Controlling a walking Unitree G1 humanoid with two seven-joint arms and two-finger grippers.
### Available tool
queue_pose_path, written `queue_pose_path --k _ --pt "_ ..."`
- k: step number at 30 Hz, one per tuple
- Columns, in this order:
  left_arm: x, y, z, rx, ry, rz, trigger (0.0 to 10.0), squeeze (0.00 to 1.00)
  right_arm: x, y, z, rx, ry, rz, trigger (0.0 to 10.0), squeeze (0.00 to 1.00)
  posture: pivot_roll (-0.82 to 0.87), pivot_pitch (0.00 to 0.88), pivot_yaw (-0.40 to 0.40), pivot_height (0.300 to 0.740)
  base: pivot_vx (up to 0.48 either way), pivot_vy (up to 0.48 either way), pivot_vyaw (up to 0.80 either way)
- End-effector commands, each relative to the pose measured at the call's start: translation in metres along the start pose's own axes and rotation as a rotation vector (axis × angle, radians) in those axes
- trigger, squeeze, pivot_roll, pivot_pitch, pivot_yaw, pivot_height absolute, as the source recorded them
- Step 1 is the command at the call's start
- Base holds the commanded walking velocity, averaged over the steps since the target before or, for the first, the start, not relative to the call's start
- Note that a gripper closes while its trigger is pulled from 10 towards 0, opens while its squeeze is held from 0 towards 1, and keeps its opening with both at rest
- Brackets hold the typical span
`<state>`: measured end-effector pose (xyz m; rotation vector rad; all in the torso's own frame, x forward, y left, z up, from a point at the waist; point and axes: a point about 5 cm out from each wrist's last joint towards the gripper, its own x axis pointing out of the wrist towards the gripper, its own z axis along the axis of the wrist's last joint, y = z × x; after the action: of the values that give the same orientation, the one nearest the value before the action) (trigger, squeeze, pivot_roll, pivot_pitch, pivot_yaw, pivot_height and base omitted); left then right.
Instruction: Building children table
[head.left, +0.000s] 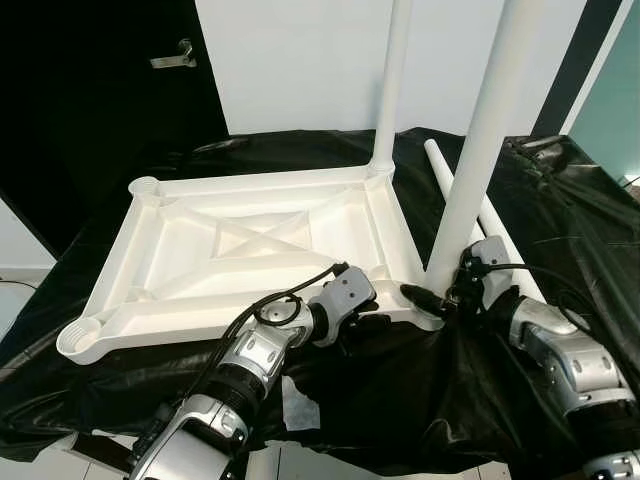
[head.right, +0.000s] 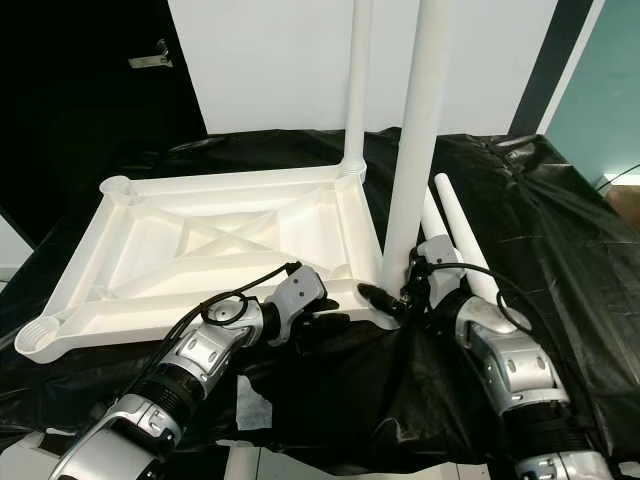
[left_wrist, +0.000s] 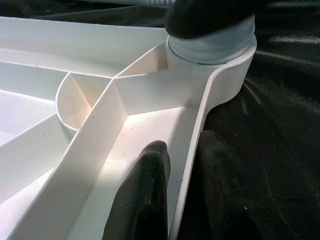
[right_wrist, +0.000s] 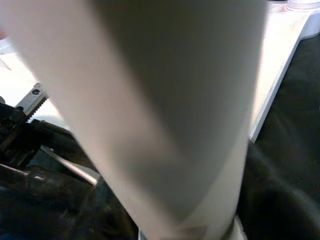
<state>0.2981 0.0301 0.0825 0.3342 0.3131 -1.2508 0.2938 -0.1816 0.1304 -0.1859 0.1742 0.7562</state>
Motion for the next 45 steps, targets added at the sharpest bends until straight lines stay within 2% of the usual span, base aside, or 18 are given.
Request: queue_pose_path --k 1,8,10,11,13,14,20,24,25,26,27,30,31,32,33,43,44,45 --pt "0.004 -0.027 -0.051 -0.141 0.187 -0.119 10.0 0.0 0.009 0.017 -0.008 0.027 0.026 0.116 0.0 0.0 -0.06 0.0 -0.003 0.74 0.0 0.0 0.0" --pt "0.003 -0.028 -0.051 -0.142 0.187 -0.12 10.0 0.0 0.017 0.023 -0.013 0.14 -0.014 0.034 0.0 0.0 -0.06 0.0 -0.002 0.74 0.0 0.0 0.0" --pt "0.003 -0.028 -0.052 -0.143 0.188 -0.119 10.0 0.0 0.023 0.028 -0.02 0.194 -0.036 -0.083 0.0 0.0 -0.05 0.0 -0.003 0.74 0.0 0.0 0.0" --pt "0.002 -0.026 -0.052 -0.144 0.189 -0.112 10.0 0.0 0.027 0.047 -0.032 0.257 -0.122 -0.379 0.0 0.0 -0.04 0.0 0.0 0.74 0.0 0.0 0.0" --pt "0.002 -0.026 -0.052 -0.144 0.189 -0.112 10.0 0.0 0.027 0.047 -0.032 0.257 -0.122 -0.379 0.0 0.0 -0.04 0.0 0.0 0.74 0.0 0.0 0.0" --pt "0.001 -0.026 -0.052 -0.144 0.19 -0.11 10.0 0.0 0.028 0.052 -0.034 0.268 -0.144 -0.472 0.0 0.0 -0.05 0.0 0.003 0.74 0.0 0.0 0.0" --pt "0.0 -0.025 -0.053 -0.139 0.197 -0.112 10.0 0.0 0.03 0.039 -0.028 0.276 -0.184 -0.697 0.0 0.0 -0.05 0.0 0.006 0.74 0.0 0.0 0.0" --pt "0.001 -0.026 -0.052 -0.138 0.196 -0.115 10.0 0.0 0.03 0.037 -0.027 0.271 -0.182 -0.716 0.0 0.0 -0.05 0.0 0.009 0.74 0.0 0.0 0.0" --pt "0.001 -0.026 -0.052 -0.138 0.196 -0.116 10.0 0.0 0.031 0.039 -0.027 0.271 -0.174 -0.707 3.8 0.0 -0.05 0.0 0.009 0.74 0.0 0.0 0.0" --pt "0.001 -0.026 -0.052 -0.138 0.196 -0.116 10.0 0.0 0.031 0.039 -0.027 0.271 -0.174 -0.707 3.8 0.0 -0.05 0.0 0.009 0.74 0.0 0.0 0.0" --pt "0.001 -0.026 -0.052 -0.139 0.195 -0.116 10.0 0.0 0.033 0.042 -0.026 0.263 -0.169 -0.667 10.0 0.0 -0.05 0.0 0.009 0.74 0.0 0.0 0.0" --pt "0.002 -0.026 -0.052 -0.14 0.194 -0.116 10.0 0.0 0.037 0.047 -0.025 0.228 -0.164 -0.605 10.0 0.0 -0.06 0.0 0.007 0.74 0.0 0.0 0.0" --pt "0.002 -0.027 -0.052 -0.141 0.194 -0.116 10.0 0.0 0.037 0.046 -0.025 0.207 -0.161 -0.606 10.0 0.59 -0.06 0.0 0.005 0.74 0.0 0.0 0.0" --pt "0.002 -0.027 -0.052 -0.141 0.194 -0.116 10.0 0.0 0.037 0.046 -0.025 0.207 -0.161 -0.606 10.0 0.59 -0.06 0.0 0.005 0.74 0.0 0.0 0.0" --pt "0.002 -0.027 -0.052 -0.142 0.194 -0.116 10.0 0.0 0.036 0.042 -0.025 0.187 -0.166 -0.62 10.0 1.0 -0.06 0.0 0.002 0.74 0.0 0.0 0.0" --pt "0.005 -0.027 -0.05 -0.145 0.184 -0.114 10.0 0.0 0.027 0.024 -0.015 0.094 -0.2 -0.542 10.0 1.0 -0.06 0.0 -0.007 0.74 0.0 0.0 0.0" --pt "0.005 -0.027 -0.05 -0.146 0.184 -0.113 10.0 0.0 0.025 0.023 -0.013 0.077 -0.2 -0.5 10.0 0.0 -0.07 0.0 -0.007 0.74 0.0 0.0 0.0" --pt "0.005 -0.027 -0.05 -0.146 0.184 -0.113 10.0 0.0 0.025 0.023 -0.013 0.077 -0.2 -0.5 10.0 0.0 -0.07 0.0 -0.007 0.74 0.0 0.0 0.0"
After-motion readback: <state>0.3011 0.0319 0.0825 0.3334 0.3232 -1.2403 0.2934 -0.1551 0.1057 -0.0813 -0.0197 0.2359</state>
